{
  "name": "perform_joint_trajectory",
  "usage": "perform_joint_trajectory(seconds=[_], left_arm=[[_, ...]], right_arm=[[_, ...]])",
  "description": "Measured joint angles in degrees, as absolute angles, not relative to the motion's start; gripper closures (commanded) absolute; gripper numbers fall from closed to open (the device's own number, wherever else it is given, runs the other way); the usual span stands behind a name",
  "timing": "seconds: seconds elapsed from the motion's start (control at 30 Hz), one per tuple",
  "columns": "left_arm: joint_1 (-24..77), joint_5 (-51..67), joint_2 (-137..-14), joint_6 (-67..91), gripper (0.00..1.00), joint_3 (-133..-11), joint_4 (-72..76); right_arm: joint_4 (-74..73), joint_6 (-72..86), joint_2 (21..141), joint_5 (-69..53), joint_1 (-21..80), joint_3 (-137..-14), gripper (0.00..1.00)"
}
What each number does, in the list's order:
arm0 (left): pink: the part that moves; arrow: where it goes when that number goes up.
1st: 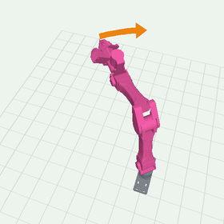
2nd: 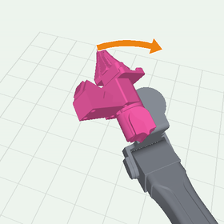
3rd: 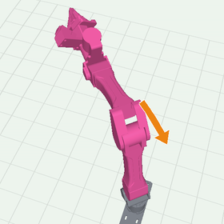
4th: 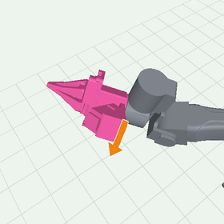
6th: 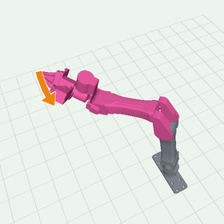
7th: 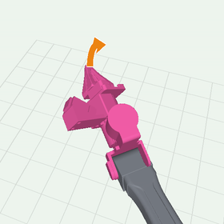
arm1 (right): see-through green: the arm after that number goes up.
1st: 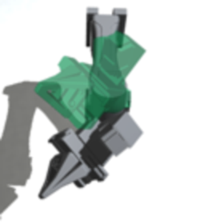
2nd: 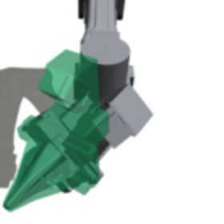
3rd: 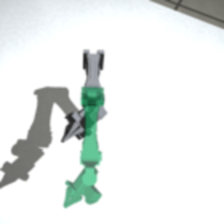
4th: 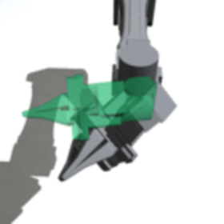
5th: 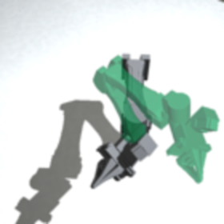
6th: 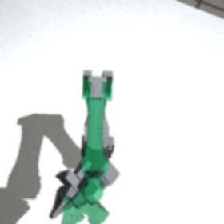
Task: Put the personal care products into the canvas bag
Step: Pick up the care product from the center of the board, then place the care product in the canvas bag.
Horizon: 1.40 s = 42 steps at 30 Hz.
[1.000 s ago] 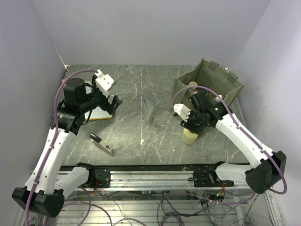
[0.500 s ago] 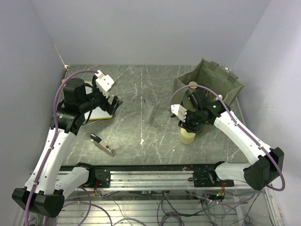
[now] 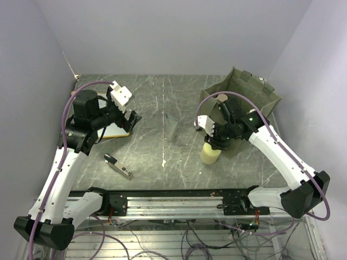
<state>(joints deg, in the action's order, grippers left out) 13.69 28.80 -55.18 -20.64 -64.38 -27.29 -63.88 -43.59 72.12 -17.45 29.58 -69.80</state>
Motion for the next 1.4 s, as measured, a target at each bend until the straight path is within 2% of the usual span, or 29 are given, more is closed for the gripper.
perform_joint_trajectory(seconds=[0.23, 0.73, 1.07, 1.4], left_arm=[[13.69, 28.99, -55.16, -21.08, 0.04, -64.29, -27.33], [13.69, 30.28, -55.13, -21.61, 0.05, -63.99, -27.46], [13.69, 30.98, -55.18, -21.61, 0.05, -63.99, -27.51], [13.69, 31.42, -55.18, -21.63, 0.06, -63.99, -27.55]], right_arm=[[-66.11, -43.55, 73.03, -21.08, 29.58, -76.62, 1.0], [-70.89, -38.37, 73.89, -26.17, 29.28, -101.89, 1.0], [-72.71, -30.06, 75.44, -27.27, 18.17, -122.5, 1.0], [-71.02, -24.58, 75.0, -17.06, 11.46, -121.19, 1.0]])
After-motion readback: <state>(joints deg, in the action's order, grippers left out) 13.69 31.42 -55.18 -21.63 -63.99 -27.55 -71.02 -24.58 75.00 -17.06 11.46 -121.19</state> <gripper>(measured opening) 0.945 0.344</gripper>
